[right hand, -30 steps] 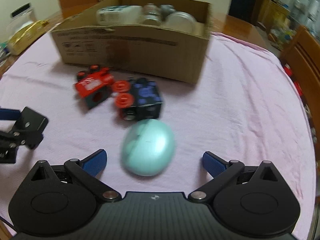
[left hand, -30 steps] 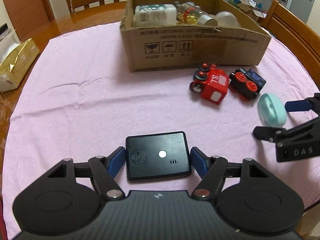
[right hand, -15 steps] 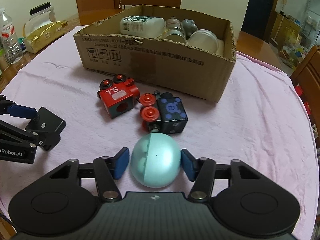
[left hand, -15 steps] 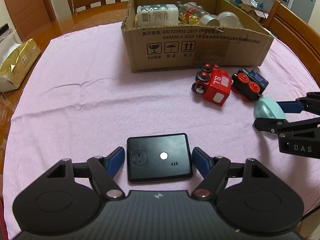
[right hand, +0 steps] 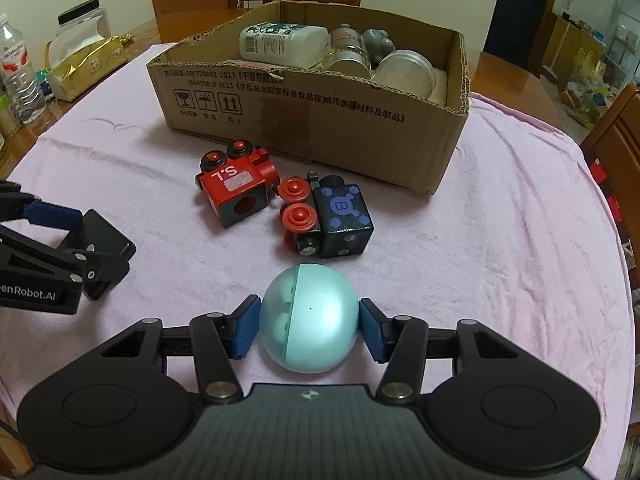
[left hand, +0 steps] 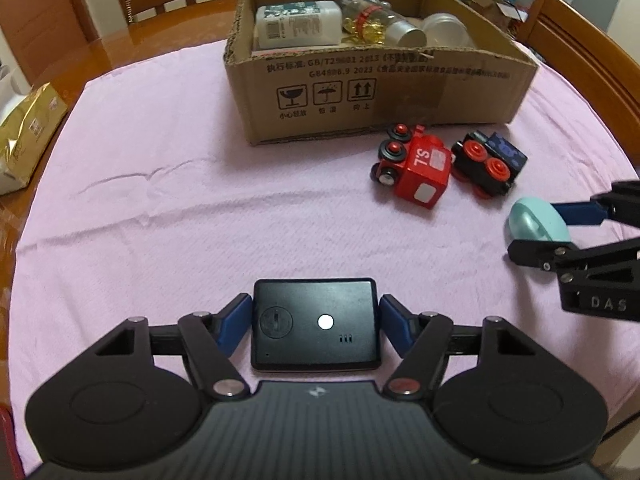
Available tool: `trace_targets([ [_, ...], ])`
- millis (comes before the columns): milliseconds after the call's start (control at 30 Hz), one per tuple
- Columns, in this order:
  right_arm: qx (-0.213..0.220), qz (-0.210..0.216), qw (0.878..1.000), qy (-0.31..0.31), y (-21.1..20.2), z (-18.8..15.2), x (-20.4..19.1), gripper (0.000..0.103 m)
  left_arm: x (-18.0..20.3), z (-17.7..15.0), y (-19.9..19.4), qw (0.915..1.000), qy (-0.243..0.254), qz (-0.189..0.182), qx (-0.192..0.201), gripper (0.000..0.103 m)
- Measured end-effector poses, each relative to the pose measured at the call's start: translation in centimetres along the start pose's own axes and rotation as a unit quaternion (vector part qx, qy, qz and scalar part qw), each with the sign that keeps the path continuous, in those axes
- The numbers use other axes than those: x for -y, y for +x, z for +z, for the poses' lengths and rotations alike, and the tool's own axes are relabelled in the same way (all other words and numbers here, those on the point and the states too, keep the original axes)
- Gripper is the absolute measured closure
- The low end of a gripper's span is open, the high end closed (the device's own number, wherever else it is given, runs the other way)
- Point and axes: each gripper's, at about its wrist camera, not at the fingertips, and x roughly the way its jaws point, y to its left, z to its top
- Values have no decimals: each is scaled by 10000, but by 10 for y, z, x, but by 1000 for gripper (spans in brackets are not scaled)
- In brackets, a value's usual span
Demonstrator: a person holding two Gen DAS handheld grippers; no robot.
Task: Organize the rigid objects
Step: 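Carry the black remote and mint-green case into the box and release both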
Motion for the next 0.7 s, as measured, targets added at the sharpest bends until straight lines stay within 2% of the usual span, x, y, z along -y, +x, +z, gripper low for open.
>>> trace_targets([
  [200,-38,159,9996,-210,-16,4,8,45,-2,11,-19,9994,319,-164,-17,34],
  [400,-15,236,9985,-494,-36,13,17,45,3,33,-44,9960,725,-509,83,34],
  [533,8,349,9973,-649,-51,24,25,45,9,55,-59,9939,883,-590,305,34],
  [700,161,352,9959,-823,-70,43,38,45,18,97,-66,9911,902,-583,787,34],
])
